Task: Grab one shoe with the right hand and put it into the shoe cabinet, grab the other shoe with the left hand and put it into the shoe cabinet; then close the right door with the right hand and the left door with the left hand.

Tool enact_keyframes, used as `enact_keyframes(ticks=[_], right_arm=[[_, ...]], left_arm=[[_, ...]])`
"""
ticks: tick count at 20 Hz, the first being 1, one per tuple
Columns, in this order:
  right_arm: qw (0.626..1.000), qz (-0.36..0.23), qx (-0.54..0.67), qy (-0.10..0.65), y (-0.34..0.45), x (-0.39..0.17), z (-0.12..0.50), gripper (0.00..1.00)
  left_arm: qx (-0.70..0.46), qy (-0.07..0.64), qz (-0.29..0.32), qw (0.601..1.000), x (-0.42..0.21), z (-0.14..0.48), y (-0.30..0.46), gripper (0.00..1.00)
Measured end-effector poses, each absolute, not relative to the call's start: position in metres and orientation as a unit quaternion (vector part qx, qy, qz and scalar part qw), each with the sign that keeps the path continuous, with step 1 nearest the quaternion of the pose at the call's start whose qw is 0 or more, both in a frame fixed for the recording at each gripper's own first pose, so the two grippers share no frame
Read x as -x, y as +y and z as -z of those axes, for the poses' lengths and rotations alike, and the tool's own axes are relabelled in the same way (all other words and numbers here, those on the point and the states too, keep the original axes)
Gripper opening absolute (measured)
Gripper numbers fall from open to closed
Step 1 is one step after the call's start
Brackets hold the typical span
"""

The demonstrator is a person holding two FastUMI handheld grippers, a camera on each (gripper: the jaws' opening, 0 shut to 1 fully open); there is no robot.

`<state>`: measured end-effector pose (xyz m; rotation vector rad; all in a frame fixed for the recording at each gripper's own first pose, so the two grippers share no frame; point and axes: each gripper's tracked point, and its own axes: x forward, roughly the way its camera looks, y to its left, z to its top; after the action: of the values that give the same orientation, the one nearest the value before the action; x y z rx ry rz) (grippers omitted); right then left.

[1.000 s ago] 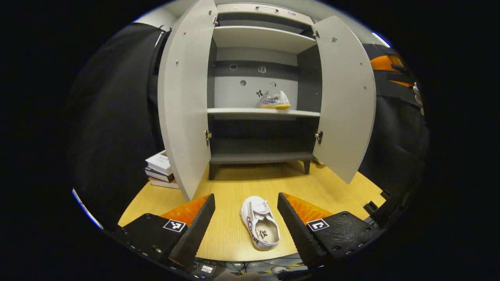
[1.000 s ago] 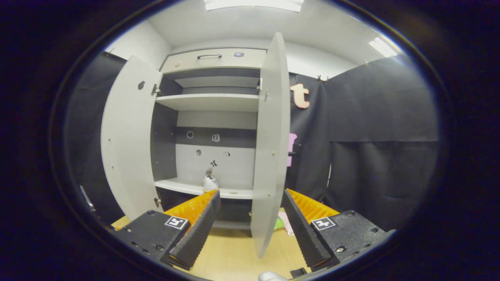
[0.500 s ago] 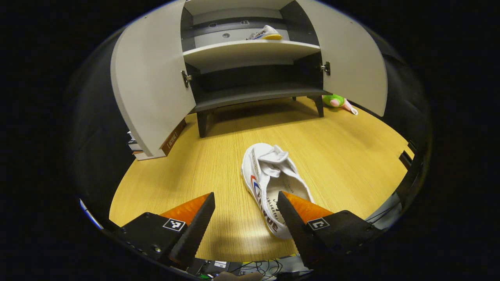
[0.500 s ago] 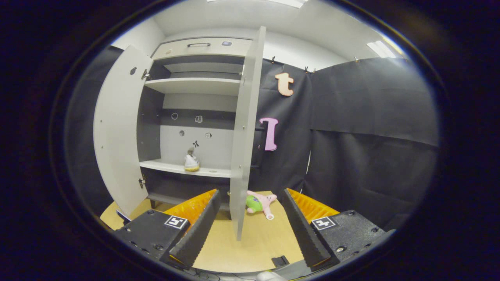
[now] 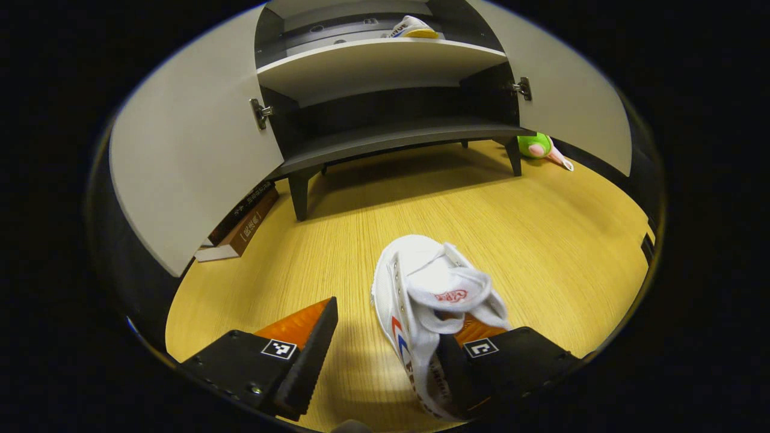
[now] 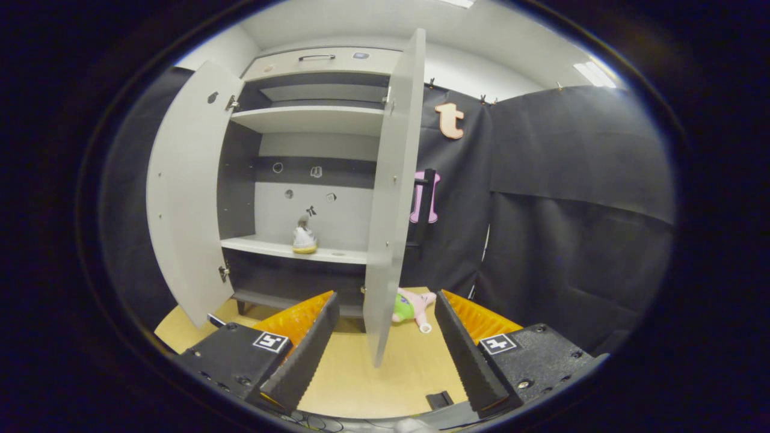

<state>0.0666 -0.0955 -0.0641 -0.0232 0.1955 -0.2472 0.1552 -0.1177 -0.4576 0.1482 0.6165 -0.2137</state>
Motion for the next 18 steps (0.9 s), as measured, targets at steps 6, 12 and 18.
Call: enact_keyframes(ticks=[6, 12, 18], right_arm=[[0.989, 0.118, 0.006, 0.094, -0.095, -0.074, 0.060, 1.00], [0.992, 0.093, 0.001, 0.084, -0.081, -0.081, 0.053, 1.00], [0.997, 0.067, -0.002, 0.048, -0.064, -0.089, 0.030, 1.00]], left_arm=[[-0.092, 0.310, 0.112, 0.940, -0.165, 0.464, -0.124, 0.43], [-0.087, 0.332, 0.119, 0.932, -0.156, 0.454, -0.125, 0.13], [-0.077, 0.280, 0.119, 0.949, -0.161, 0.361, -0.113, 0.13]])
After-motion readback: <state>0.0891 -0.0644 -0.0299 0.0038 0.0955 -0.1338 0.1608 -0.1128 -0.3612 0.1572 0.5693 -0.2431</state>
